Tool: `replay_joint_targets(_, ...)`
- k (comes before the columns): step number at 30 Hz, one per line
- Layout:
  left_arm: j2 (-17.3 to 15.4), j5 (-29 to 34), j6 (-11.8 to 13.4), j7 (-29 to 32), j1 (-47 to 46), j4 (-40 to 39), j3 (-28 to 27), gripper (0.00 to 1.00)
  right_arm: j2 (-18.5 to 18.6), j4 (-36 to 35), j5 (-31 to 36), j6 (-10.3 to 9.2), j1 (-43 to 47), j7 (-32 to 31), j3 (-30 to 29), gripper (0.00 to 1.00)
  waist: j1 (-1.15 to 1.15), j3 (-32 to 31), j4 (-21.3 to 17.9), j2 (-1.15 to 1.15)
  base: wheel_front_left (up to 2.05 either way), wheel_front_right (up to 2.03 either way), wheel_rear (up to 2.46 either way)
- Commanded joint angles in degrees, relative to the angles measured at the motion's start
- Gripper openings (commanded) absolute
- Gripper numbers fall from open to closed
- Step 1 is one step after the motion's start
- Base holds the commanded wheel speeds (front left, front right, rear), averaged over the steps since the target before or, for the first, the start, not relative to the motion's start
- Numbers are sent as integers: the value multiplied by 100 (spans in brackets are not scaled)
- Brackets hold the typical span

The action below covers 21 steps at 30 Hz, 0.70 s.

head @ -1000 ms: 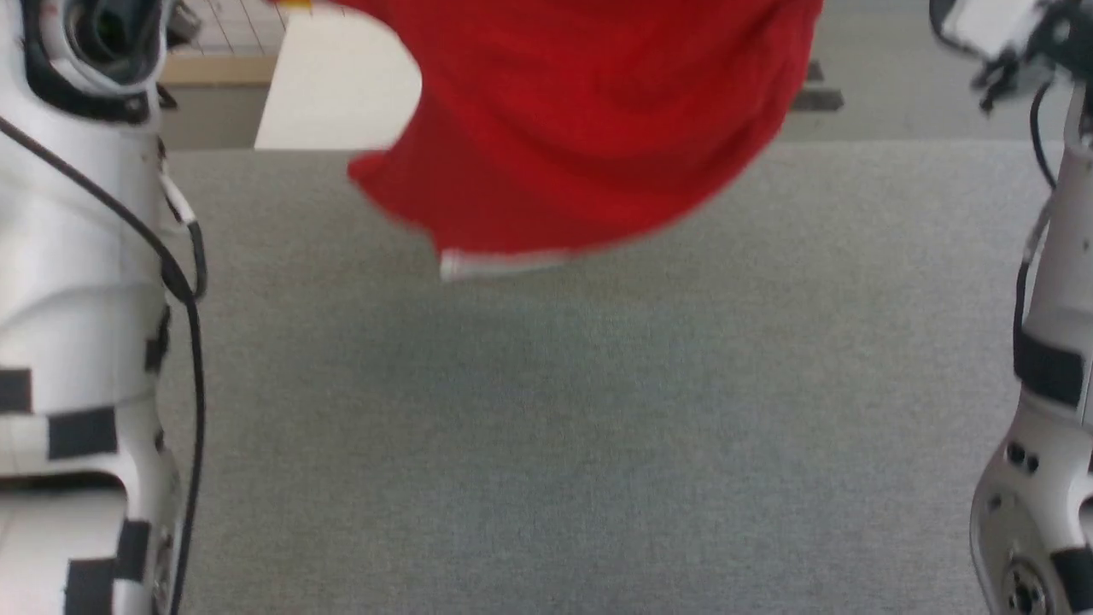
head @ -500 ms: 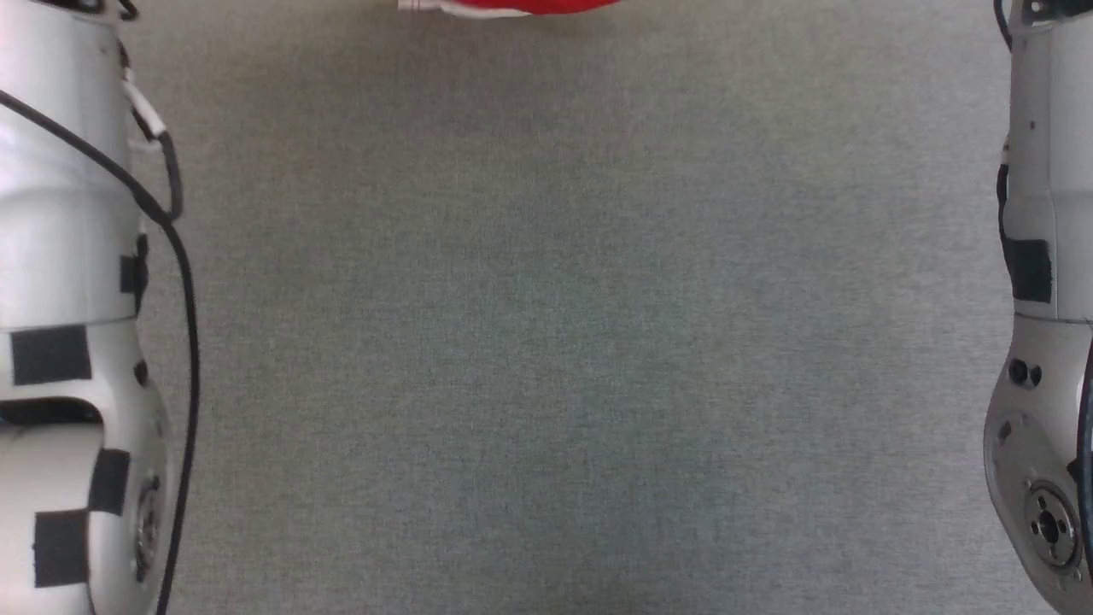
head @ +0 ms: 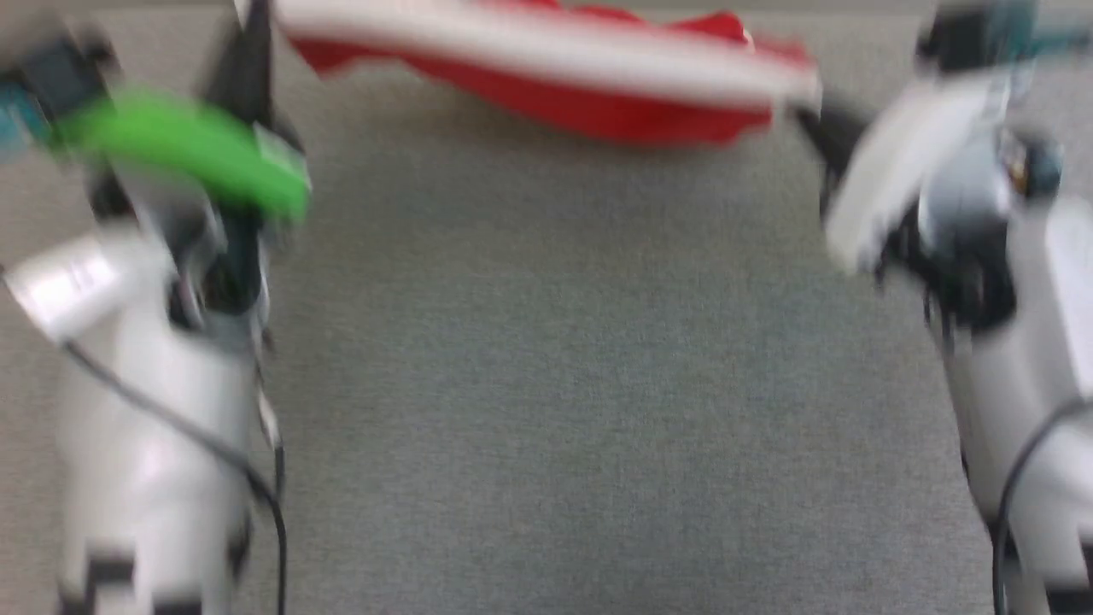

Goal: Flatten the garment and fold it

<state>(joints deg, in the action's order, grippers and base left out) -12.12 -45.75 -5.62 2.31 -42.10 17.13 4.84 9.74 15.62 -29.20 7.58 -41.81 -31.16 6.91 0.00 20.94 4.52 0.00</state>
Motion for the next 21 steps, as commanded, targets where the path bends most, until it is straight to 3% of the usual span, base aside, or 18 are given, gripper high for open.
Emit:
replay_joint_targets(1,4,-69,115,101,558,-237,9,0,162,-267,-41,-9,477,-103,52,0,0,-718,130,0,0,0,0)
replay_joint_targets(4,69,-213,398,372,1723,-761,26,0,475,-851,88,-9,1523,-342,100,0,0,-1048,188,0,0,0,0)
replay_joint_targets(8,142,-359,821,706,3168,-1391,54,0,614,-1447,339,-9,2928,-746,-108,0,0,-1451,247,0,0,0,0)
replay_joint_targets(14,89,-370,1413,1251,4722,-1886,204,0,520,-1943,686,-9,4482,-1354,-214,0,0,-1908,289,0,0,0,0)
replay_joint_targets(21,-291,-154,2071,1935,5778,-2120,328,0,413,-2187,826,-9,5538,-2002,-255,0,0,-2260,342,0,0,0,0)
